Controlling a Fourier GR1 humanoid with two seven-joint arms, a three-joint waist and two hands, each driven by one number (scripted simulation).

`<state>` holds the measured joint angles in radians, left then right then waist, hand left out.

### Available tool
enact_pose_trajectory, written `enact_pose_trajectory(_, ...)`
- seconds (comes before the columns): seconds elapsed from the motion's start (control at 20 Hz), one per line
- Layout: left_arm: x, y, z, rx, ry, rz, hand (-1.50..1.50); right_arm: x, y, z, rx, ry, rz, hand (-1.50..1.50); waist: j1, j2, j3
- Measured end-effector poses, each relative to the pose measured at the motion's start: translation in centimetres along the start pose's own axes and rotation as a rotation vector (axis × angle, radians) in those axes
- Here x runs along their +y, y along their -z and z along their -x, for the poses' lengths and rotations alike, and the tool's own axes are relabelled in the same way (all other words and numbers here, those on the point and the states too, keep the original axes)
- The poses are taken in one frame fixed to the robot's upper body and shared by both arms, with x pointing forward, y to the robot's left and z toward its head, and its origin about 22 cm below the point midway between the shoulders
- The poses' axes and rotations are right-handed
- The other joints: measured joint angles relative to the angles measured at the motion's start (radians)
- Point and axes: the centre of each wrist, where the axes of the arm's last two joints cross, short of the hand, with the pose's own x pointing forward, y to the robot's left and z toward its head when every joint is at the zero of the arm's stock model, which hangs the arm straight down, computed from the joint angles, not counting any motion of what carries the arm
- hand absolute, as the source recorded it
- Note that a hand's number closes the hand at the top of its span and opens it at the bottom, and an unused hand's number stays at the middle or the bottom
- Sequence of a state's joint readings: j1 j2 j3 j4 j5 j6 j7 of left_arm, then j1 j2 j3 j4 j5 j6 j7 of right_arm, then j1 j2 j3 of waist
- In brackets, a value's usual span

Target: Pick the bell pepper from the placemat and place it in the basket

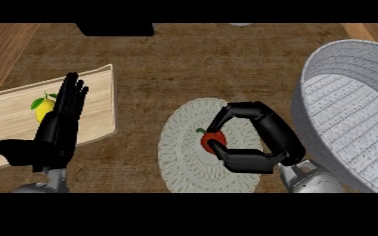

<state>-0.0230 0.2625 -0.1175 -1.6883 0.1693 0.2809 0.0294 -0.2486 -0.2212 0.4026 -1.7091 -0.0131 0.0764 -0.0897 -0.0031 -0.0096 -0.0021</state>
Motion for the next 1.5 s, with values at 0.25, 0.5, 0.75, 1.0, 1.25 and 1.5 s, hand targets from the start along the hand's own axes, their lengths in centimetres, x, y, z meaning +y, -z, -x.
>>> enact_pose_trajectory(0.25,-1.0,-0.3,0.1,0.005,-0.031,0.018,0.00,7.8,-1.0,0.1,0.049,-0.122,0.082,-1.50,-0.010,-0.001,0.000)
enact_pose_trajectory(0.5,-0.9,-0.9,1.0,0.018,-0.027,0.008,0.00,7.9,-1.3,-0.4,0.182,-0.399,0.257,-1.50,-0.033,-0.008,-0.004)
enact_pose_trajectory(0.75,-0.6,-1.3,1.3,0.017,-0.025,-0.013,0.00,5.9,-1.4,-2.1,0.360,-0.681,0.300,-1.50,-0.047,-0.016,-0.007)
enact_pose_trajectory(1.0,-0.8,-1.2,1.2,0.010,-0.029,-0.003,0.00,5.3,-0.9,-5.5,0.541,-0.872,0.174,-1.50,-0.036,-0.012,-0.007)
enact_pose_trajectory(1.25,-1.1,-0.4,0.9,0.003,-0.037,0.017,0.00,6.3,0.3,-10.2,0.631,-0.878,0.030,-1.50,-0.017,-0.002,-0.004)
enact_pose_trajectory(1.5,-1.5,-1.1,0.9,-0.006,-0.048,0.029,0.00,6.8,2.0,-12.5,0.615,-0.837,-0.007,-1.50,0.002,0.003,-0.002)
